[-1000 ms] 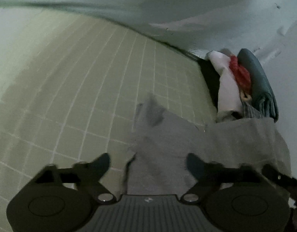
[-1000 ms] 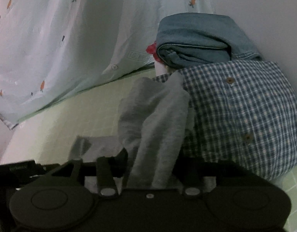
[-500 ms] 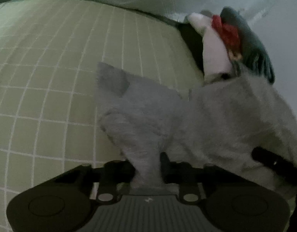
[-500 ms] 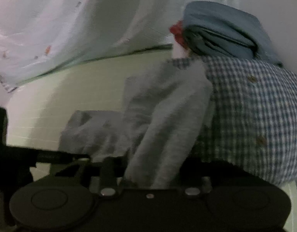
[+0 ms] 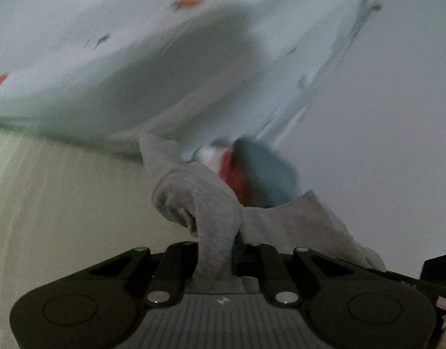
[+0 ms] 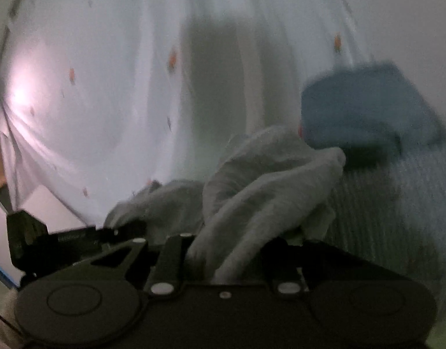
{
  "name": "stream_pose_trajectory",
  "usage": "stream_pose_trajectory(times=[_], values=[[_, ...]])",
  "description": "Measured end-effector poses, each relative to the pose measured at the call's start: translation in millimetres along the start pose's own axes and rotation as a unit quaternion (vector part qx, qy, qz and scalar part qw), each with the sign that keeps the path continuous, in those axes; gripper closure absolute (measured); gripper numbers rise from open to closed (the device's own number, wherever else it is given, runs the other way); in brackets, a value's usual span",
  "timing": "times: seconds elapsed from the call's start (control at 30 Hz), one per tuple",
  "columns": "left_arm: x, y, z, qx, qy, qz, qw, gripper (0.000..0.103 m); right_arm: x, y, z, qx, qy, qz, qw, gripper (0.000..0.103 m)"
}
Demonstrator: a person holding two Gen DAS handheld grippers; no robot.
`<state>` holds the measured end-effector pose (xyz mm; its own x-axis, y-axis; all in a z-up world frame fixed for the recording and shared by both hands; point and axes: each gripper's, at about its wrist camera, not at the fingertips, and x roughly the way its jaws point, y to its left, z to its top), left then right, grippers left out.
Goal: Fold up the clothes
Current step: 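Lift the folded hoodie with both grippers and carry it toward the clothes pile, then lower the hoodie onto the folded jeans and open both grippers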
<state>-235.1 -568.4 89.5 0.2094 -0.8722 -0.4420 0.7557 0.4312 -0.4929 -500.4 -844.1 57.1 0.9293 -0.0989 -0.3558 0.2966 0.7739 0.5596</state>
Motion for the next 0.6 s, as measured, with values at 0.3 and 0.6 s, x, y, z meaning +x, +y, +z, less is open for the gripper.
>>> stream_pose_trajectory(times=[0.3, 0.6], values=[[62.7, -57.1, 9.7, 0.022, -0.003, -0.053, 0.9983, 0.071, -52.7, -54.9, 58.8, -0.067, -0.045, -0.138, 0.987, 0.064], [198.2, -44.8, -68.0, 0.072, 0.172, 0.097, 0.9775, 0.057, 11.3, -84.9, -13.2, -0.14, -0.02, -0.393, 0.909, 0.015]])
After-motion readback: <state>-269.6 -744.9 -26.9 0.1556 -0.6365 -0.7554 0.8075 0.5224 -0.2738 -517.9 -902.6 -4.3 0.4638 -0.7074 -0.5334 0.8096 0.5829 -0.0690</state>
